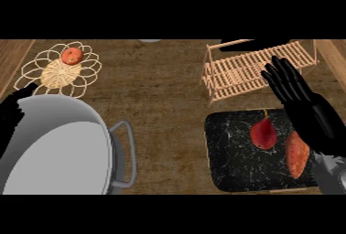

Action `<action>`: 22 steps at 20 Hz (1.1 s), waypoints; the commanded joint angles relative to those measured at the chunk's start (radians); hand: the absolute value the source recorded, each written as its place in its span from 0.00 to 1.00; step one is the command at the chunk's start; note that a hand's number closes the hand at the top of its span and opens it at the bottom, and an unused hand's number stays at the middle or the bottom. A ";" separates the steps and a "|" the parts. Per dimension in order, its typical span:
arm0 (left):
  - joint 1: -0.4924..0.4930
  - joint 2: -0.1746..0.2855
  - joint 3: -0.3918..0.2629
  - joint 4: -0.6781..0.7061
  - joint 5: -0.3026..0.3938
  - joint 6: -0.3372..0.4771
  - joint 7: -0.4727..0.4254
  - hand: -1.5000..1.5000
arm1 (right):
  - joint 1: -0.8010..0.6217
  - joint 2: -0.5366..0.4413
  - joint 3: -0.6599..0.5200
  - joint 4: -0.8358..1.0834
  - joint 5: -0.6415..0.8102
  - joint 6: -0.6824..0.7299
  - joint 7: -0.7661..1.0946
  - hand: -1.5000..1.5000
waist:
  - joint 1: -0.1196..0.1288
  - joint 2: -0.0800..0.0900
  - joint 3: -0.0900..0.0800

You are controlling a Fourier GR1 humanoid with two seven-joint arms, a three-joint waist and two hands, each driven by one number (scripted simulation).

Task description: Pick the pear from the tray and place it in the tiered shelf

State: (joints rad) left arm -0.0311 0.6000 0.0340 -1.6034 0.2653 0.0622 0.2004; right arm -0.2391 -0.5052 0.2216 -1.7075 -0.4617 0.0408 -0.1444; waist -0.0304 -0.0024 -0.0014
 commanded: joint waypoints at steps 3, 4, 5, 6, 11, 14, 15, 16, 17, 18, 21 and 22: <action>-0.056 -0.076 -0.033 -0.081 -0.036 0.118 0.028 0.50 | -0.038 0.026 -0.064 0.126 0.039 -0.106 0.087 1.00 | 0.031 0.005 0.001; -0.058 -0.081 -0.011 -0.098 -0.001 0.128 0.018 0.50 | -0.070 -0.026 -0.124 0.168 0.000 -0.087 0.128 1.00 | 0.036 0.006 0.001; -0.020 -0.111 -0.029 -0.087 -0.036 0.164 -0.043 0.50 | -0.049 0.013 -0.116 0.203 0.037 -0.161 0.122 1.00 | 0.039 0.009 -0.001; -0.024 -0.113 -0.030 -0.151 -0.012 0.187 -0.024 0.50 | -0.078 -0.022 -0.159 0.245 0.022 -0.170 0.163 1.00 | 0.053 0.007 0.000; -0.011 -0.141 -0.101 -0.149 0.011 0.251 -0.030 0.50 | -0.031 0.064 -0.287 0.317 -0.040 -0.297 0.117 0.00 | 0.014 0.008 0.002; -0.002 -0.141 -0.143 -0.145 0.006 0.302 -0.032 0.50 | 0.012 -0.011 -0.283 0.275 -0.067 -0.131 0.089 0.00 | 0.008 0.004 0.002; 0.010 -0.115 -0.147 -0.183 0.018 0.304 -0.007 0.50 | 0.021 -0.044 -0.271 0.237 -0.063 -0.106 0.123 0.00 | 0.010 0.000 0.001; 0.018 -0.132 -0.153 -0.140 0.004 0.320 -0.069 0.50 | 0.001 -0.081 -0.261 0.220 -0.062 -0.081 0.160 0.00 | 0.006 0.002 -0.001; 0.003 -0.123 -0.163 -0.129 0.010 0.329 -0.055 0.50 | -0.007 -0.134 -0.249 0.207 -0.053 -0.050 0.207 0.00 | -0.003 0.002 -0.002; 0.004 -0.099 -0.158 -0.141 0.013 0.335 -0.048 0.50 | 0.014 -0.165 -0.206 0.182 -0.020 -0.027 0.238 0.00 | -0.004 0.000 -0.002; 0.017 -0.061 -0.168 -0.196 0.061 0.334 -0.031 0.50 | 0.014 -0.280 -0.136 0.139 0.054 0.041 0.325 0.00 | 0.006 -0.003 -0.003; 0.021 -0.067 -0.180 -0.191 0.064 0.353 -0.029 0.50 | -0.034 -0.313 -0.123 0.096 0.056 0.033 0.409 0.00 | 0.008 -0.005 -0.006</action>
State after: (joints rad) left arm 0.0126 0.6529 -0.1218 -1.7980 0.3155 0.3794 0.2098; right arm -0.2459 -0.6995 0.0438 -1.5406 -0.4448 0.0071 0.1324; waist -0.0171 -0.0131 0.0190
